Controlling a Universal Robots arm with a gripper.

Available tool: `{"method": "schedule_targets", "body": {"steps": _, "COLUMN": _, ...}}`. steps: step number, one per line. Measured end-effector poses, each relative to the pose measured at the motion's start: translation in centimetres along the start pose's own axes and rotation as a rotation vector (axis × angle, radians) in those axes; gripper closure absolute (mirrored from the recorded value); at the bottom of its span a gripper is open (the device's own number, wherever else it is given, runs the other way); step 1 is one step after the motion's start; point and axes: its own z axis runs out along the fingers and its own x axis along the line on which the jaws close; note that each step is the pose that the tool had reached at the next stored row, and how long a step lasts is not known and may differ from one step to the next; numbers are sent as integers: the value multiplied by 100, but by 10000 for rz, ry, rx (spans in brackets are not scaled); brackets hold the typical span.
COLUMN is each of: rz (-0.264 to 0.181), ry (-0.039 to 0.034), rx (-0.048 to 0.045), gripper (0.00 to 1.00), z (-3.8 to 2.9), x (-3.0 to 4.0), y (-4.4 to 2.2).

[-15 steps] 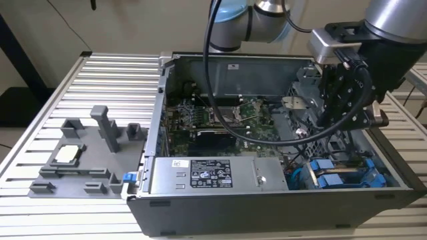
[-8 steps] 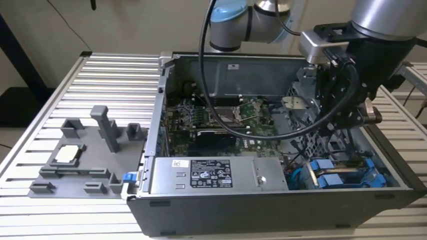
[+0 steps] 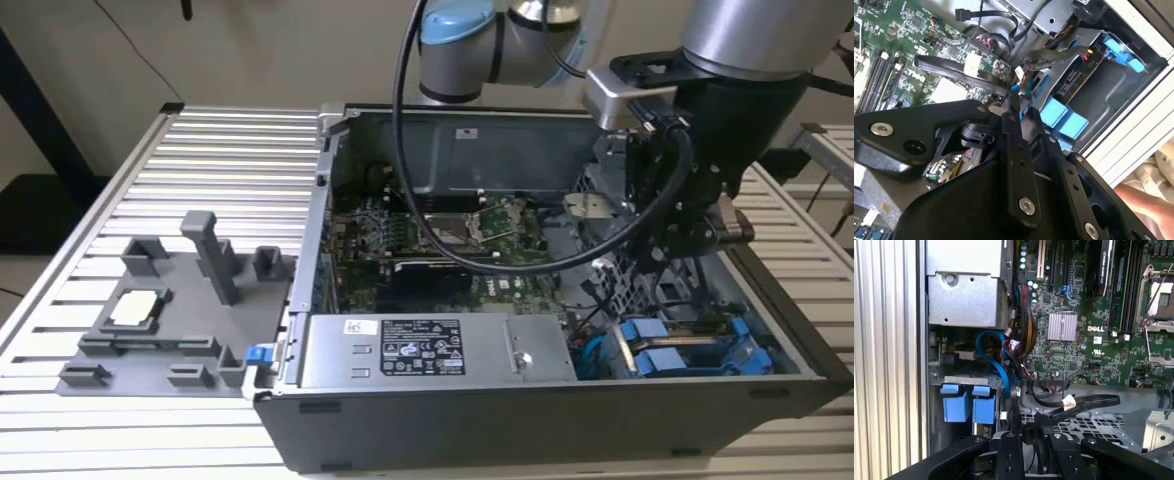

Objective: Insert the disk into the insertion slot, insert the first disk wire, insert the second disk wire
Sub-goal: 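Insert the second disk wire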

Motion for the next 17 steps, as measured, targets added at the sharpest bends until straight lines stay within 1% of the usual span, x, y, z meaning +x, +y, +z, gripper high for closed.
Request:
{"method": "schedule_targets", "body": {"steps": 1, "rz": 0, "ry": 15, "rx": 19, "gripper": 73, "z": 6, "x": -2, "y": 3}}
{"method": "schedule_targets", "body": {"steps": 4, "rz": -2, "ry": 27, "rx": 26, "gripper": 73, "z": 18, "x": -4, "y": 10}}
{"method": "schedule_targets", "body": {"steps": 15, "rz": -2, "ry": 27, "rx": 26, "gripper": 73, "z": 26, "x": -4, "y": 14}}
{"method": "schedule_targets", "body": {"steps": 16, "rz": -2, "ry": 27, "rx": 26, "gripper": 75, "z": 26, "x": -4, "y": 14}}
{"method": "schedule_targets", "body": {"steps": 17, "rz": -2, "ry": 27, "rx": 26, "gripper": 82, "z": 26, "x": -4, "y": 14}}
